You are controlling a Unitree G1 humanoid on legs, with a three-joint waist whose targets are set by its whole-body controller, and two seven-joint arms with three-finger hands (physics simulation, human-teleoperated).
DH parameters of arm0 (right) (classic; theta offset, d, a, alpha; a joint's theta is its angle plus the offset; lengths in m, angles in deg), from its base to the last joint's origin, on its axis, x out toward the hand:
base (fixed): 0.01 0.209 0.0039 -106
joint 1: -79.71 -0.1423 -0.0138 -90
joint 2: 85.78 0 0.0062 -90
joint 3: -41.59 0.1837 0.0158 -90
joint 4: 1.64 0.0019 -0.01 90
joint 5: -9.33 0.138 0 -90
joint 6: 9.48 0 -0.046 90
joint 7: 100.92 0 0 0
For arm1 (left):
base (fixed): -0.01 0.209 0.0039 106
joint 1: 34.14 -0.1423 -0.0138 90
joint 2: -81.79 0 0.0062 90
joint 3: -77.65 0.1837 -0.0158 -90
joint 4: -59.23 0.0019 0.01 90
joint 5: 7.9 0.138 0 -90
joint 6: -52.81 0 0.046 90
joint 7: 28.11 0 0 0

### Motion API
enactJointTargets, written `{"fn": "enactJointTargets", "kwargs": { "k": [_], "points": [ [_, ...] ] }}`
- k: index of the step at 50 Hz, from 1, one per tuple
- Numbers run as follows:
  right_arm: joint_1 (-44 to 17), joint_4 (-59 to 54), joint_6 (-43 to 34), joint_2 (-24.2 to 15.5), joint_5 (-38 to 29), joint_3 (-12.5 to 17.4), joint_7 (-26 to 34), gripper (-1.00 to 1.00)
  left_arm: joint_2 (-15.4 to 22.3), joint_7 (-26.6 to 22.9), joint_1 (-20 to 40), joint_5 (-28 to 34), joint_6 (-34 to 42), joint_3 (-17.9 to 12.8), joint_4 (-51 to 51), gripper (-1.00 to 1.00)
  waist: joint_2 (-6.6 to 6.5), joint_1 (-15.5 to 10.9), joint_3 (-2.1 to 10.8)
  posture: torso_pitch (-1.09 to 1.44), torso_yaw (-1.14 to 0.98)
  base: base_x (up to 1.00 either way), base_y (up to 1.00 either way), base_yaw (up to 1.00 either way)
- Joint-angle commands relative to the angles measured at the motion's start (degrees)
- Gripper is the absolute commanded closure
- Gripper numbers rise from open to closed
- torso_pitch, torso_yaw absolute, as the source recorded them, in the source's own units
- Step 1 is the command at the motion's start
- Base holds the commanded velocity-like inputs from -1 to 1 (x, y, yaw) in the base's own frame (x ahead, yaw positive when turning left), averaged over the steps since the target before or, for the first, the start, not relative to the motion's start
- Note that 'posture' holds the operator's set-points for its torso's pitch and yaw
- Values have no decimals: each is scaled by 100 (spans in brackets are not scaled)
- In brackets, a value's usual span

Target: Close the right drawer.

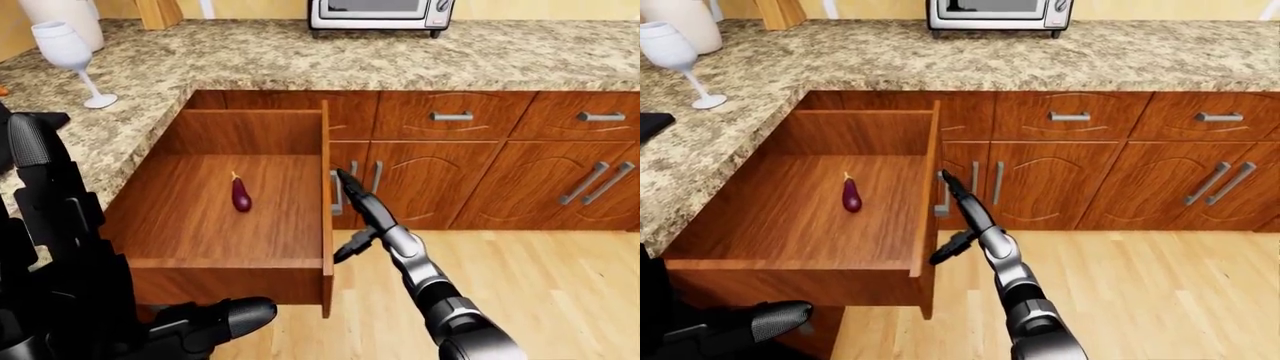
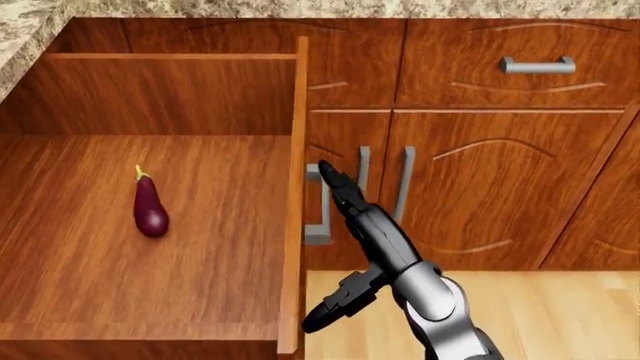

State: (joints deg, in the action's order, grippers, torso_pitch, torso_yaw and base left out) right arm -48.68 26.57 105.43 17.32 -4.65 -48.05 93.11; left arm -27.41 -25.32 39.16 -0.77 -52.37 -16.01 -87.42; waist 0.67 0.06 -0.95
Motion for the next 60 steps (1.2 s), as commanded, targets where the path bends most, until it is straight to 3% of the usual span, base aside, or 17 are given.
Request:
{"fn": "enactJointTargets", "kwargs": {
  "k": [1, 32, 60],
  "points": [
    [-274, 161, 307, 133, 37, -76, 116, -100, 2, 4, 31, 14, -112, 25, -168, -100, -14, -35, 112, 0, 0, 0, 0, 0],
    [-686, -387, 433, 554, -431, -244, 154, -100, -4, -6, 67, -30, -31, -25, -224, -100, -41, -33, 99, 0, 0, 0, 0, 0],
    [-911, -414, 192, 864, -457, -331, 869, -100, -14, -10, 56, -54, -55, -55, -198, -100, -71, 48, 102, 0, 0, 0, 0, 0]
  ]
}}
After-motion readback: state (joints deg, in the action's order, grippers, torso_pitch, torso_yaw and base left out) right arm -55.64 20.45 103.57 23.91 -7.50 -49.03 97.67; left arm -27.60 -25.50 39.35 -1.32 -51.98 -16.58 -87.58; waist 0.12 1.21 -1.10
